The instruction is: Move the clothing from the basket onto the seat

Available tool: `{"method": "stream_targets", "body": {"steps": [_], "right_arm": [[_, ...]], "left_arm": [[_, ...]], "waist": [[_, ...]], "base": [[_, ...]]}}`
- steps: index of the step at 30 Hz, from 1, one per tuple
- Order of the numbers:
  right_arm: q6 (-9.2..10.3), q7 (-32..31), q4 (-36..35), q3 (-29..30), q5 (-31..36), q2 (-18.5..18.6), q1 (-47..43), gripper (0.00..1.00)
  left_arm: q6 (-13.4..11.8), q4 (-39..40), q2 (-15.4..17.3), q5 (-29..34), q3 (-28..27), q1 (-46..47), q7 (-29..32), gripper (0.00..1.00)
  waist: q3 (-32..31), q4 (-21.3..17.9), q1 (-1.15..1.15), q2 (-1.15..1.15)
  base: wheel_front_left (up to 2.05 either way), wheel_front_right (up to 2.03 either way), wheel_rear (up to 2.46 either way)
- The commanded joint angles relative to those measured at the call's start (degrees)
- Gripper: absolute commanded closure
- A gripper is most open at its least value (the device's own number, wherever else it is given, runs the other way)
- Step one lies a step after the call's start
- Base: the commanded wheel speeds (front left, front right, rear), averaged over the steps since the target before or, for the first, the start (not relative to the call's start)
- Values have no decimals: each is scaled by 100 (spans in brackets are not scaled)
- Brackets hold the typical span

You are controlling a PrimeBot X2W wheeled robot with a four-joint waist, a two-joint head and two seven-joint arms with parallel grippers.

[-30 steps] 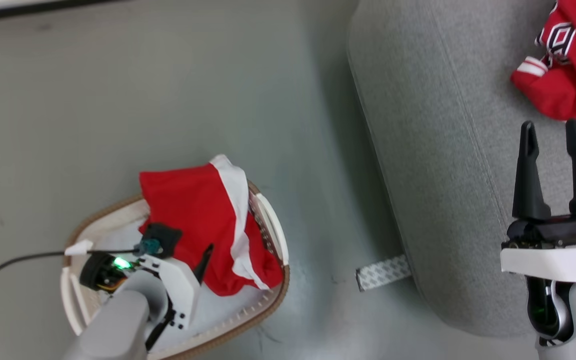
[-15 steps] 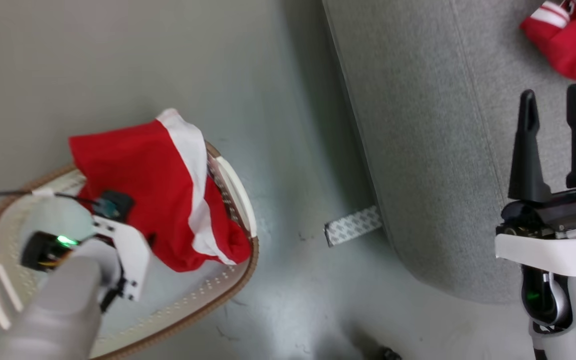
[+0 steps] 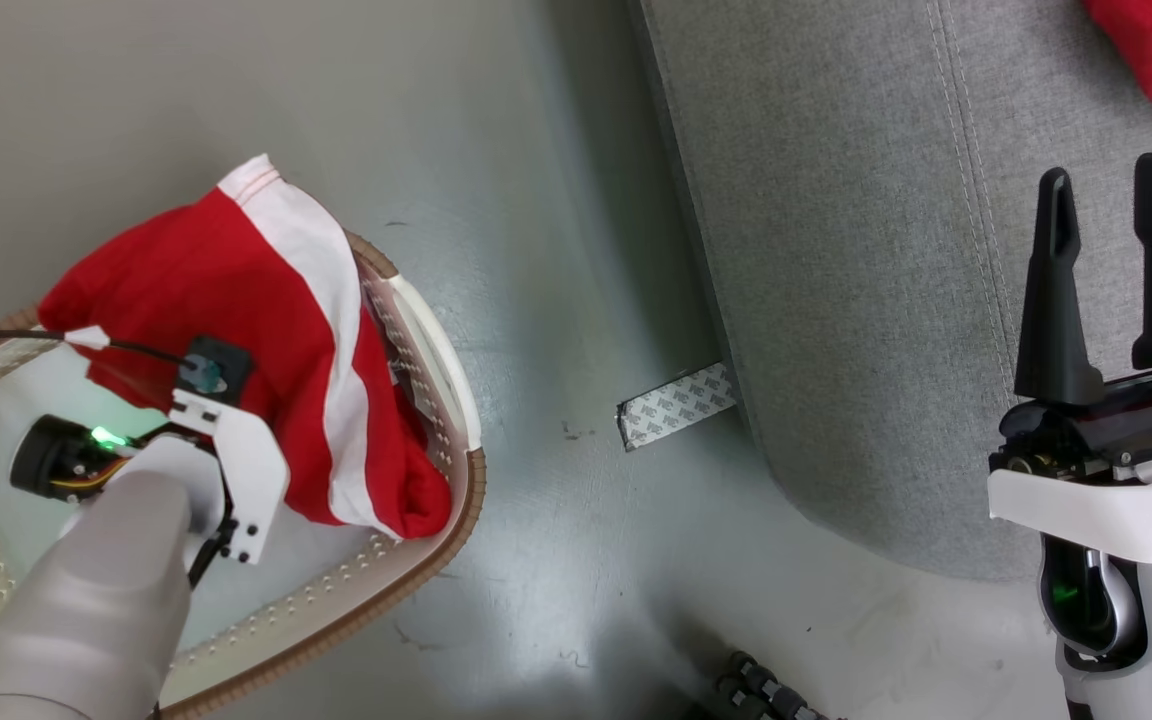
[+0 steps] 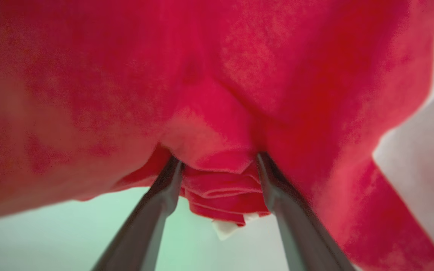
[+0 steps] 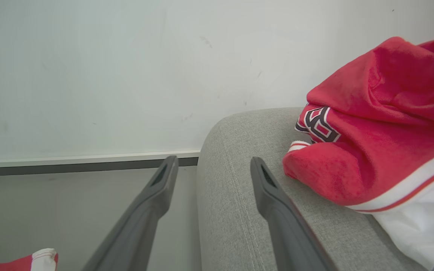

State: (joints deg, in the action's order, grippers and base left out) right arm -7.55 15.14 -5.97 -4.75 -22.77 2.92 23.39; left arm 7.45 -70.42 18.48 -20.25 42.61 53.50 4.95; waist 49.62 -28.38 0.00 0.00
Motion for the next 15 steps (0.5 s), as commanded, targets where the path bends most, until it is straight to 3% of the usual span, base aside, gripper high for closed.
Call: {"method": "stream_targets", "body": {"steps": [1, 2, 12, 15], "right_arm": [[13, 1, -3, -2, -27, -4, -21, 0], [13, 0, 14, -13, -33, -4, -22, 0], [13, 0, 145, -105, 10, -4, 97, 0], [13, 1, 212, -76, 117, -3, 110, 0]], "left_arm": [[3, -54, -8, -81, 63, -48, 32, 71], [3, -61, -2, -81, 116, -49, 42, 100], [-3, -72, 64, -442, 299, -135, -245, 100], [-3, -49, -87, -509, 314, -225, -452, 100]], "waist": [[-1, 0, 0, 0], [-7, -3, 0, 0], [-250, -58, 0, 0], [-531, 52, 0, 0]], "base": [[0, 0, 0], [0, 0, 0], [0, 0, 0], [0, 0, 0]]}}
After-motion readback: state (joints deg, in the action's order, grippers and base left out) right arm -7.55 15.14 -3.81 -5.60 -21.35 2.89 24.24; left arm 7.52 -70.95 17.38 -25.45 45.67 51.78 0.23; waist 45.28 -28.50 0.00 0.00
